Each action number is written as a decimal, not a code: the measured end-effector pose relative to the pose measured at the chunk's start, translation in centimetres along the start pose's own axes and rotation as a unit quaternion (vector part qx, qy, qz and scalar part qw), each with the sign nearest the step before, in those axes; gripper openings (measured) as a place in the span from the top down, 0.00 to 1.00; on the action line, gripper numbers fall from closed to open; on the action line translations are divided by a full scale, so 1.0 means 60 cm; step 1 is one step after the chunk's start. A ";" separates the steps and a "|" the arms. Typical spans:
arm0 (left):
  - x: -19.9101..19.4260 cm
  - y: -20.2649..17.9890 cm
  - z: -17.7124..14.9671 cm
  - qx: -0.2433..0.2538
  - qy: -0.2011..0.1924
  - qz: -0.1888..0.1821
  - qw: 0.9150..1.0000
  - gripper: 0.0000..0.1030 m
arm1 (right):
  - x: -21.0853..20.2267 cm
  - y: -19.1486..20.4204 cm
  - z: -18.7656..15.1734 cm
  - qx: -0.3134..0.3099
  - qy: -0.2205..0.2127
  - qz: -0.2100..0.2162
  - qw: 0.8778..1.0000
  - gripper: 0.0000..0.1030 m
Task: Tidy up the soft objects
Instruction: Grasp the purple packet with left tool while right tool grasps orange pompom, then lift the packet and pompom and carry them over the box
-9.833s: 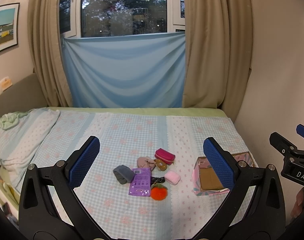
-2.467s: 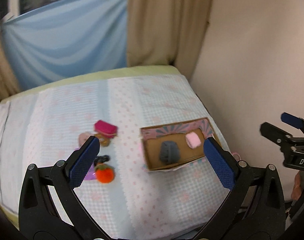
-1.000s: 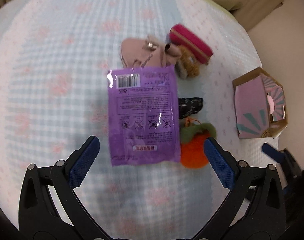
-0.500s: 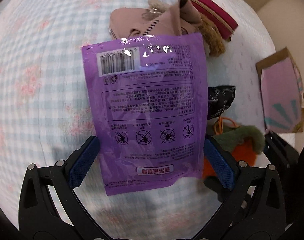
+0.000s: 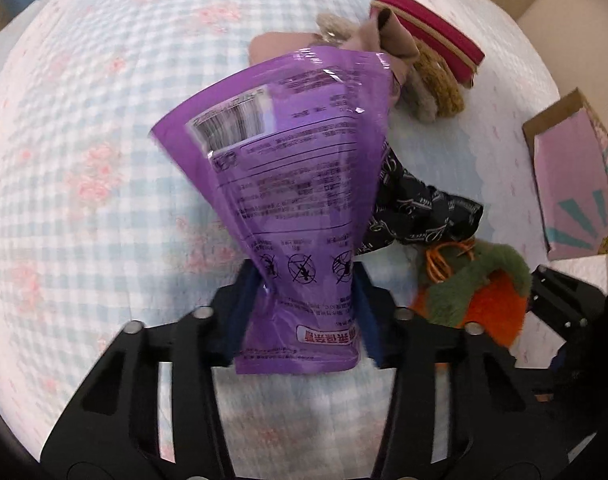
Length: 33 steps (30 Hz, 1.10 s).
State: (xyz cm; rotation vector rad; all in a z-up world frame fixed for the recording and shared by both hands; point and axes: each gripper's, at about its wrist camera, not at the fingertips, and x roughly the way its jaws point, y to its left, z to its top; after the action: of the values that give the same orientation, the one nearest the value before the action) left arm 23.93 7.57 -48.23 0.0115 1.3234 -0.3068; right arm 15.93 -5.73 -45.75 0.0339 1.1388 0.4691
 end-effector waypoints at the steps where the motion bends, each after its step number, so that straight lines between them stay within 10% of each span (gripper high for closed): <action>1: -0.003 0.003 0.000 -0.005 -0.001 -0.004 1.000 0.65 | 0.000 0.000 0.001 0.002 -0.001 -0.002 1.000 0.65; 20: -0.097 0.022 -0.013 -0.032 -0.042 -0.004 0.999 0.73 | -0.094 0.001 0.027 0.025 -0.057 -0.020 0.998 0.67; 33: -0.308 -0.019 -0.017 -0.035 -0.106 0.001 0.994 0.73 | -0.322 0.033 0.080 0.040 -0.127 -0.051 0.990 0.67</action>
State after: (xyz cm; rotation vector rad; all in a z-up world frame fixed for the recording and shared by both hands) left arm 18.80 10.62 -30.68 -0.0773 1.1228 -0.2529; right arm 13.05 -10.24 -26.47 0.1028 0.9041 0.3173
